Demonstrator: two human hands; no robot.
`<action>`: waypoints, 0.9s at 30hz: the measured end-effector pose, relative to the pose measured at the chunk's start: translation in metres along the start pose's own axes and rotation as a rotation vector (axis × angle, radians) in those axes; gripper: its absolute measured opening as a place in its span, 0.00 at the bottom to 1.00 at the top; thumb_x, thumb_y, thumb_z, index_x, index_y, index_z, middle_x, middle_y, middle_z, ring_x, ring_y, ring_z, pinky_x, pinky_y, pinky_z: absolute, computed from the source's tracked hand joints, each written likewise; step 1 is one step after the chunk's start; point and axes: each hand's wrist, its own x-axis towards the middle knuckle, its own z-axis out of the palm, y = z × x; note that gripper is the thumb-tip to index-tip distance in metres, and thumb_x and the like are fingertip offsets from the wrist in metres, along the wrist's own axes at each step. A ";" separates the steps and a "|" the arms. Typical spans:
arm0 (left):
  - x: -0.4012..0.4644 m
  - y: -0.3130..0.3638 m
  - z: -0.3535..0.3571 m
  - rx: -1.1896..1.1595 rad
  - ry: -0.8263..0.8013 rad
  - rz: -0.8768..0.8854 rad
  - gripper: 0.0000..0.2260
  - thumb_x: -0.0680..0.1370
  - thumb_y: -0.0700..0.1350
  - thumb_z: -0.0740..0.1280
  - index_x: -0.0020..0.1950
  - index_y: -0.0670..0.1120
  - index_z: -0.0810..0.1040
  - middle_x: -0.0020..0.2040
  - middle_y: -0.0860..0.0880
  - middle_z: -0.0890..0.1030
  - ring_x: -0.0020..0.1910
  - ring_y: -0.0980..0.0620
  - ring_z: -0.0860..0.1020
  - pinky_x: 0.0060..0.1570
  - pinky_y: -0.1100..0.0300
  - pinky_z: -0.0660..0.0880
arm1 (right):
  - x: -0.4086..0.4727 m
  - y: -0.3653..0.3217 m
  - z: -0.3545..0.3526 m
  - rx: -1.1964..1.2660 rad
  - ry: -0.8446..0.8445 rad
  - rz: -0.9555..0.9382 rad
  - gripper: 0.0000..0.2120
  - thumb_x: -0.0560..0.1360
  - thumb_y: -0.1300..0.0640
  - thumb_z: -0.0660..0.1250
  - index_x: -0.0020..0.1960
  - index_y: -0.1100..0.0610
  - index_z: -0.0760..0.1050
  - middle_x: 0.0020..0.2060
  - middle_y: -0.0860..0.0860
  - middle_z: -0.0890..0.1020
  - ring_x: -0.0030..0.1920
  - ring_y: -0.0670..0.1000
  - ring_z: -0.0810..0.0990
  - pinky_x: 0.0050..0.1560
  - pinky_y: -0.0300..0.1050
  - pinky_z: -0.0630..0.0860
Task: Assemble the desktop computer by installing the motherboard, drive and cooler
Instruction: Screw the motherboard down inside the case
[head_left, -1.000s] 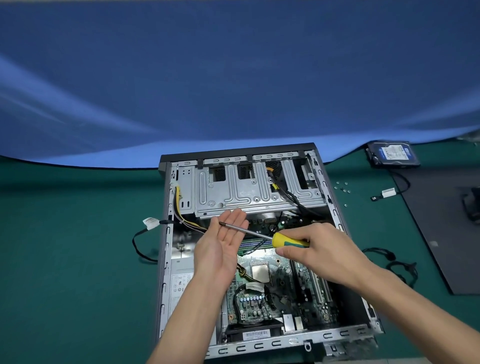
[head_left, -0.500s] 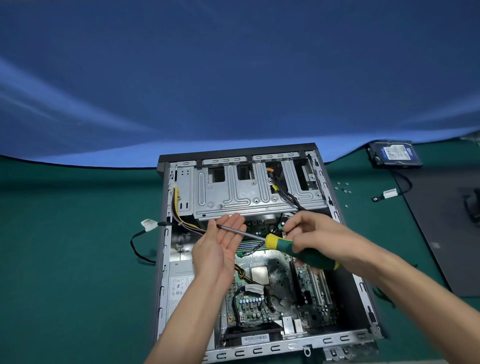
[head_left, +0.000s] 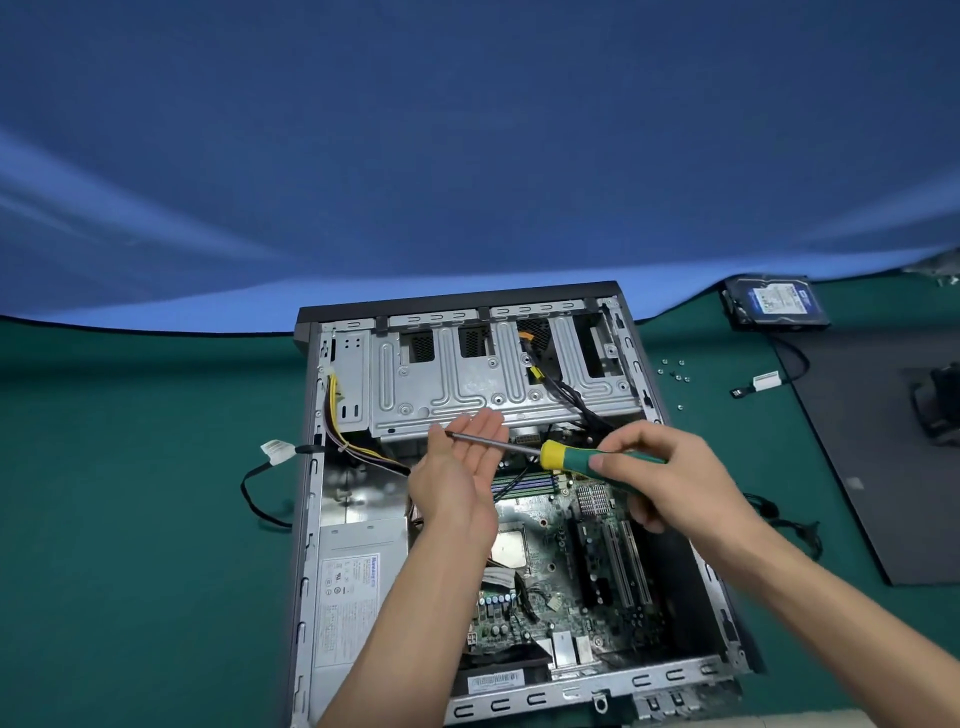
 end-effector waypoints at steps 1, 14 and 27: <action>-0.001 0.000 0.001 0.026 -0.019 -0.004 0.15 0.83 0.45 0.54 0.49 0.35 0.74 0.44 0.37 0.81 0.41 0.45 0.83 0.36 0.57 0.80 | 0.000 0.000 -0.003 0.030 0.009 -0.004 0.06 0.70 0.59 0.74 0.35 0.53 0.79 0.21 0.46 0.74 0.19 0.49 0.68 0.20 0.34 0.62; -0.010 0.063 -0.049 0.868 -0.142 0.097 0.15 0.82 0.44 0.56 0.48 0.37 0.79 0.41 0.40 0.84 0.40 0.43 0.83 0.35 0.55 0.81 | -0.001 -0.008 -0.032 -0.047 -0.001 -0.051 0.05 0.70 0.59 0.73 0.36 0.55 0.79 0.20 0.53 0.71 0.19 0.49 0.66 0.20 0.34 0.61; 0.022 0.061 -0.089 2.178 -0.265 0.963 0.16 0.81 0.53 0.47 0.35 0.53 0.64 0.31 0.54 0.73 0.28 0.52 0.70 0.32 0.57 0.71 | 0.017 0.004 0.020 -0.373 -0.140 -0.049 0.06 0.69 0.58 0.74 0.36 0.54 0.79 0.21 0.46 0.73 0.19 0.47 0.67 0.21 0.34 0.62</action>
